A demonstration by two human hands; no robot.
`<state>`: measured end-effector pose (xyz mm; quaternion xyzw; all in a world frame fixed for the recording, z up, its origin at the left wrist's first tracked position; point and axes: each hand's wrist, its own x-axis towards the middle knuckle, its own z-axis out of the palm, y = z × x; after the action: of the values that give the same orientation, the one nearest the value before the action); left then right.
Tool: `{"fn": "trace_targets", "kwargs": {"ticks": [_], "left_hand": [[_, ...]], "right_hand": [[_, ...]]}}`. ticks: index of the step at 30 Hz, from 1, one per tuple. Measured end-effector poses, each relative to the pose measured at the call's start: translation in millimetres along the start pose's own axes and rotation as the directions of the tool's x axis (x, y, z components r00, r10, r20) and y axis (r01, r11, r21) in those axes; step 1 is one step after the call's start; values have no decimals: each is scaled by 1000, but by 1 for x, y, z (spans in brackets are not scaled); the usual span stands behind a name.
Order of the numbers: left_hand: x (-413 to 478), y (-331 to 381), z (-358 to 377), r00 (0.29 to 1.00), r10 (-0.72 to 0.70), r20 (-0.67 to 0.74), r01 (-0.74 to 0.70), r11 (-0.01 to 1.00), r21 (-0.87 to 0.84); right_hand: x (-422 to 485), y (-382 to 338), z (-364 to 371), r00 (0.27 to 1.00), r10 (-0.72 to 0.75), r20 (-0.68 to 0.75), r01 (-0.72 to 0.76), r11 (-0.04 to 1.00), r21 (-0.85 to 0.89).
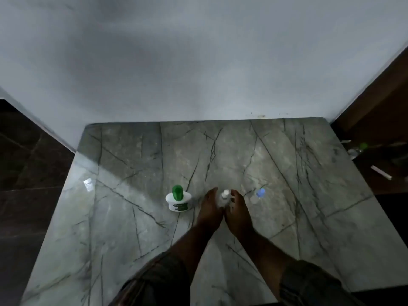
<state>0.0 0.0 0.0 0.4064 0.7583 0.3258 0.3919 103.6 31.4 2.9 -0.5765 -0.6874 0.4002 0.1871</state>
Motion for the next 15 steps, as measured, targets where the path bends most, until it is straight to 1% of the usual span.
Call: {"fn": "trace_targets", "kwargs": {"ticks": [2,3,7,9,12,15], "left_hand": [[9,1,3,1000,1,-1,-1,999,-39],[12,0,6,1000,24,-8,-24,998,-59],[16,-3,10,998,49,-49,-57,985,-164],[17,-6,13,998,57,-36,-63,984,-167],[18,-7,15,999,47,-10,-48,991,-125],[10,-4,11,997,76,-2,-75,984,-159]], "right_hand": [[6,0,2,1000,18,-6,-17,999,34],[7,1,4,1000,21,-9,-21,999,46],[10,6,10,998,33,-46,-32,999,36],[11,8,12,998,34,-50,-33,999,10],[10,7,11,998,32,-50,-32,999,5],[4,3,5,999,17,-43,-18,1000,-3]]}}
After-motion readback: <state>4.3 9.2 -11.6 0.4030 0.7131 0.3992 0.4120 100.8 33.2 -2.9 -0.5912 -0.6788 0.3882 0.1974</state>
